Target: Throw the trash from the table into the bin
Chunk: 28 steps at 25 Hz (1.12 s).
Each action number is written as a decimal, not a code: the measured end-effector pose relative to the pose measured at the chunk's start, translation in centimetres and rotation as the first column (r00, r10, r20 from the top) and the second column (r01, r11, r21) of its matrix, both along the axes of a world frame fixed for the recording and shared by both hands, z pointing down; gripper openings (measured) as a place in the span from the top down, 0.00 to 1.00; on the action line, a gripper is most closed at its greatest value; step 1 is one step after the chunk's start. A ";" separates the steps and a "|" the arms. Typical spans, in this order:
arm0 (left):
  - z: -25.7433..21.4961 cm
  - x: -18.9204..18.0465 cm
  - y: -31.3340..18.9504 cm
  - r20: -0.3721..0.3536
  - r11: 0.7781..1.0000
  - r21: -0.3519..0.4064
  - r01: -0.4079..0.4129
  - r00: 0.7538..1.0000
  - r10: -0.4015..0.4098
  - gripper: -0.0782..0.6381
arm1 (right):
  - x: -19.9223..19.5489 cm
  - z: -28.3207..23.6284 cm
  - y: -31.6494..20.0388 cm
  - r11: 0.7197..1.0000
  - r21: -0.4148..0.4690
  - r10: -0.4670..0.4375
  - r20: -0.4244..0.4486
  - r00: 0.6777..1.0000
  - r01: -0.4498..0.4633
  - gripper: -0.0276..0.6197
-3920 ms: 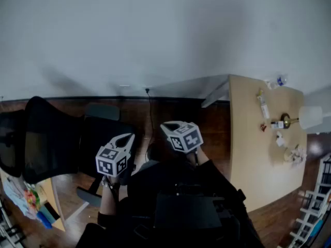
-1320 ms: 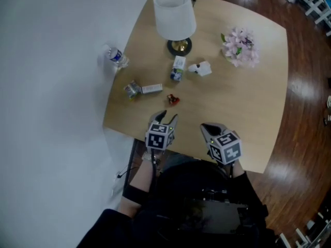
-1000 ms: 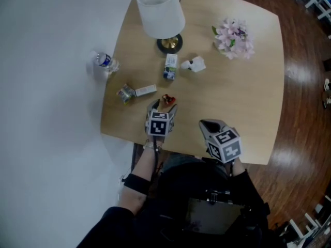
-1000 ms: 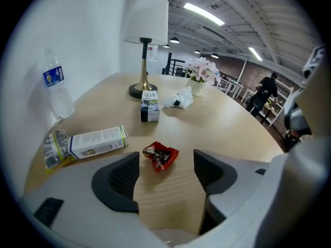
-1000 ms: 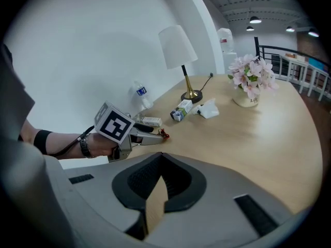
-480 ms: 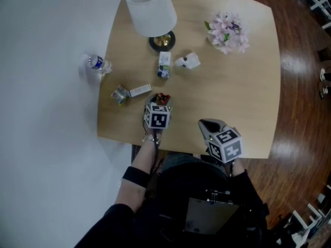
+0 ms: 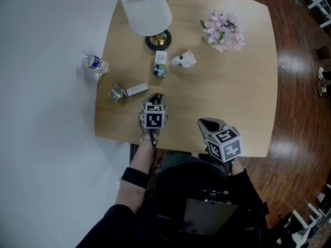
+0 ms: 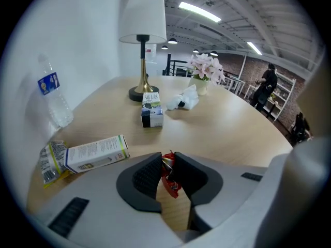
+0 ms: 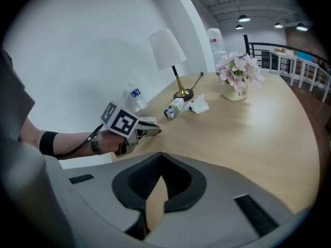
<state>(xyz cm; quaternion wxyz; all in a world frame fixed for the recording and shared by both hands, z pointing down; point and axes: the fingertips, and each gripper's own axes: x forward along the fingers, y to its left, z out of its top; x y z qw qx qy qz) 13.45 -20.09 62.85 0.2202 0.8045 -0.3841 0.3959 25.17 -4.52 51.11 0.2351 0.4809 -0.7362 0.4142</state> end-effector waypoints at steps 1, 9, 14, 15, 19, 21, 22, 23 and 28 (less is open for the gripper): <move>-0.9 0.0 0.2 -0.016 1.000 0.010 0.003 1.000 -0.003 0.76 | 0.1 -0.1 -0.1 1.000 0.007 -0.003 0.001 1.000 0.003 0.95; -9.8 -0.4 5.3 -0.158 1.000 0.029 0.004 0.987 0.001 0.77 | -0.3 -1.5 -1.6 0.995 0.078 -0.066 0.002 0.998 0.066 0.95; -13.7 -1.6 10.7 -0.185 0.997 0.050 0.053 0.982 -0.043 0.77 | -1.5 -2.3 -1.2 0.983 0.113 -0.148 0.002 0.989 0.147 0.95; -14.0 -1.9 11.7 -0.185 0.996 0.054 0.069 0.981 -0.058 0.77 | -1.8 -2.4 -1.0 0.980 0.119 -0.163 0.004 0.987 0.162 0.95; -13.8 -3.2 14.6 -0.171 0.987 0.058 0.147 0.976 -0.135 0.78 | -2.6 -2.6 -0.3 0.965 0.139 -0.226 -0.003 0.974 0.224 0.95; -13.7 -3.8 15.8 -0.164 0.981 0.065 0.184 0.971 -0.172 0.78 | -2.8 -2.7 0.1 0.957 0.148 -0.251 -0.008 0.968 0.250 0.95; -13.8 -4.0 16.4 -0.161 0.977 0.069 0.201 0.969 -0.188 0.78 | -3.0 -2.8 0.4 0.953 0.151 -0.263 -0.007 0.965 0.261 0.95; -13.9 -4.2 16.9 -0.161 0.973 0.074 0.218 0.966 -0.204 0.78 | -3.1 -2.9 0.7 0.950 0.154 -0.275 -0.006 0.961 0.273 0.95; -14.1 -5.9 20.0 -0.154 0.945 0.083 0.317 0.941 -0.302 0.78 | -4.7 -2.4 2.7 0.921 0.164 -0.361 0.010 0.933 0.354 0.95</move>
